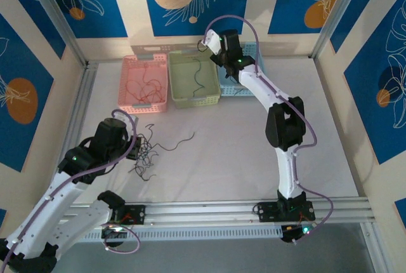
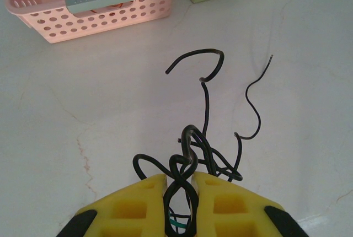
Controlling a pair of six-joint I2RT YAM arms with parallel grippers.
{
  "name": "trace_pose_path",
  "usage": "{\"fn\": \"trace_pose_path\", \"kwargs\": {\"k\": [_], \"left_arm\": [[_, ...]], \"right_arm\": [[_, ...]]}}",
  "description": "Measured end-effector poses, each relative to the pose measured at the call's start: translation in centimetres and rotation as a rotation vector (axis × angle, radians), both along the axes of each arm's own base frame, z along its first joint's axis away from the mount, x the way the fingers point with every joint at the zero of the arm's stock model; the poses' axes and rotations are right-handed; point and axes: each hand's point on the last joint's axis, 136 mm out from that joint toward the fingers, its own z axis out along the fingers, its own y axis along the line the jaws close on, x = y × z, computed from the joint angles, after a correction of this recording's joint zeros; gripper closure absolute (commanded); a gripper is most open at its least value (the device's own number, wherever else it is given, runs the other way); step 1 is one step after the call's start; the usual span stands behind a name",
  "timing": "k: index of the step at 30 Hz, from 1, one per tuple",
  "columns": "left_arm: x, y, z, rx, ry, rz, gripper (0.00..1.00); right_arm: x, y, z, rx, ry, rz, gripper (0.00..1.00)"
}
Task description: Untangle the cables
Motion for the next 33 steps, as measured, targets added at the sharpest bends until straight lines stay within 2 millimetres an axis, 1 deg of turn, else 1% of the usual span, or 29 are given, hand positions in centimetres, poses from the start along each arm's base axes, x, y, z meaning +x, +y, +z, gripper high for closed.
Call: {"fn": "trace_pose_path", "kwargs": {"k": [2,5,7,11,12,15,17,19,20,22,24,26,28,30,33], "left_arm": [[0.0,0.0,0.0,0.001,0.002,0.0,1.0],[0.1,0.0,-0.1,0.003,0.006,0.0,1.0],[0.1,-0.1,-0.2,0.005,0.009,0.0,1.0],[0.2,-0.1,-0.2,0.003,0.007,-0.001,1.0],[0.2,-0.1,-0.2,0.003,0.007,-0.001,1.0],[0.2,-0.2,-0.2,0.002,0.008,-0.001,1.0],[0.2,-0.2,-0.2,0.002,0.008,-0.002,1.0],[0.2,-0.2,-0.2,0.002,0.008,-0.002,1.0],[0.2,-0.2,-0.2,0.001,0.007,-0.002,1.0],[0.2,-0.1,-0.2,0.002,0.008,-0.001,1.0],[0.2,-0.1,-0.2,0.002,0.008,-0.001,1.0],[0.2,-0.2,-0.2,0.001,0.008,-0.001,1.0],[0.2,-0.2,-0.2,0.001,0.007,-0.001,1.0],[0.2,-0.2,-0.2,0.001,0.008,-0.001,1.0],[0.2,-0.1,-0.2,0.001,0.007,-0.001,1.0]], "right_arm": [[0.3,0.1,0.7,-0.039,-0.053,0.023,1.0],[0.7,-0.1,0.4,-0.093,-0.093,0.043,1.0],[0.5,0.0,-0.8,-0.153,-0.108,0.081,1.0],[-0.1,-0.3,-3.9,-0.248,-0.091,0.151,1.0],[-0.2,-0.3,-4.5,-0.256,-0.082,0.162,1.0],[-0.1,-0.8,-5.4,-0.218,-0.081,0.192,1.0],[0.1,-1.9,-6.1,-0.19,-0.077,0.195,1.0],[0.5,-3.8,-7.2,-0.169,-0.097,0.178,1.0],[0.4,-4.4,-8.0,-0.159,-0.101,0.175,1.0],[-0.1,-6.3,-10.6,-0.126,-0.062,0.155,1.0],[-0.5,-7.4,-12.0,-0.076,-0.027,0.132,1.0],[-0.3,-8.0,-11.8,-0.008,-0.012,0.104,1.0],[0.3,-8.7,-10.3,0.078,-0.021,0.065,1.0],[0.6,-9.0,-8.3,0.161,-0.028,0.036,1.0],[0.9,-9.9,-4.2,0.303,-0.05,-0.016,1.0]]}}
